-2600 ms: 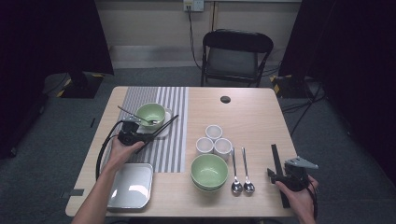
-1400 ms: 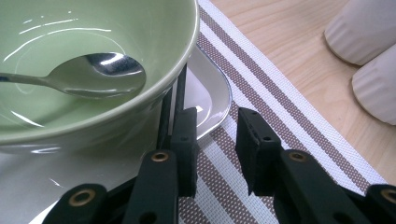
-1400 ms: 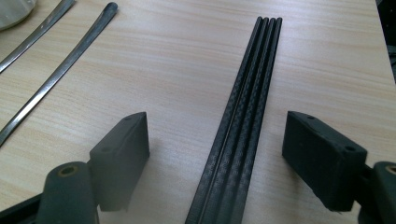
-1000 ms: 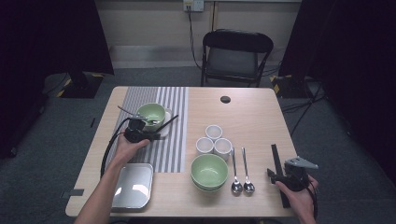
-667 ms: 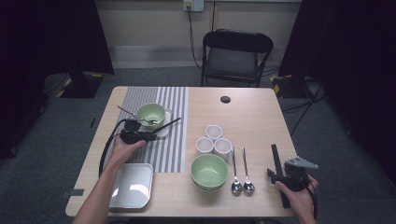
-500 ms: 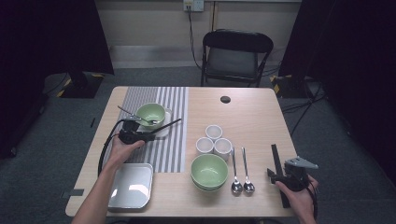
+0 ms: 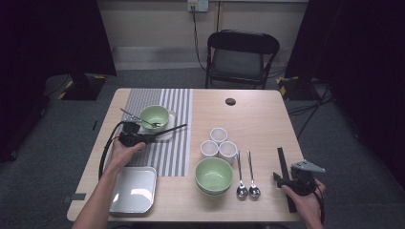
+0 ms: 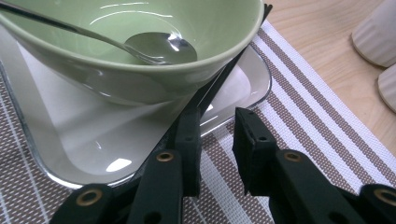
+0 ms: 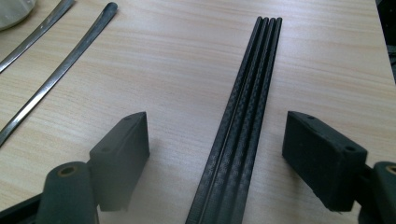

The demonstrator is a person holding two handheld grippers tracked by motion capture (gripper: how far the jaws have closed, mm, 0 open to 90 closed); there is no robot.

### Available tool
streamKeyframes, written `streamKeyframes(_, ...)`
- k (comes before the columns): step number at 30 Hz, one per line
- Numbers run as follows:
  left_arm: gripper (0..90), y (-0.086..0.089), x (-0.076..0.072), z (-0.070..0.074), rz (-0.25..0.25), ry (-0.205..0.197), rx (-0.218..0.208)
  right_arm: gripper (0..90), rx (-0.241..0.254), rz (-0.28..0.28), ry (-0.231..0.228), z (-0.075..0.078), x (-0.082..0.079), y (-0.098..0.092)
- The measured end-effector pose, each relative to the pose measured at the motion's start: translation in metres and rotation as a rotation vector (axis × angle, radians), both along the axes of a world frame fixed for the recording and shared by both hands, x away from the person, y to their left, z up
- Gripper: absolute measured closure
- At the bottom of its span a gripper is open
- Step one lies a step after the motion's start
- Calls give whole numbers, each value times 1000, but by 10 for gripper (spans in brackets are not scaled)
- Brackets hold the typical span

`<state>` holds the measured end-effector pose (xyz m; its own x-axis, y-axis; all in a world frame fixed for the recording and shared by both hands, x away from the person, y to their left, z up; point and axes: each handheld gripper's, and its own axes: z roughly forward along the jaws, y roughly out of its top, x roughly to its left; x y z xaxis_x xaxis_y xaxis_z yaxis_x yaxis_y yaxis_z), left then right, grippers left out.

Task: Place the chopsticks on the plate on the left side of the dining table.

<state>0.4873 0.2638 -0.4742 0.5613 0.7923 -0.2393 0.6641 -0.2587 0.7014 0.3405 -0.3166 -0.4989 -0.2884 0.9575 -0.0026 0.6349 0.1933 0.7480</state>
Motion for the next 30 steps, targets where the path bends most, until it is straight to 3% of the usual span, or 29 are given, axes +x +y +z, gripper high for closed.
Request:
streamKeyframes(7, 717, 3, -2, 2, 7, -3, -1, 221, 0, 0, 0, 0, 0, 0)
streamKeyframes(13, 714, 12, -4, 10, 10, -31, -23, 221, 0, 0, 0, 0, 0, 0)
streamKeyframes(20, 662, 21, -1, 7, 23, -50, 8, 221, 1, -1, 0, 0, 0, 0)
streamKeyframes(30, 644, 18, 6, -2, 28, -53, 29, 220, 9, 0, 0, 0, 0, -1)
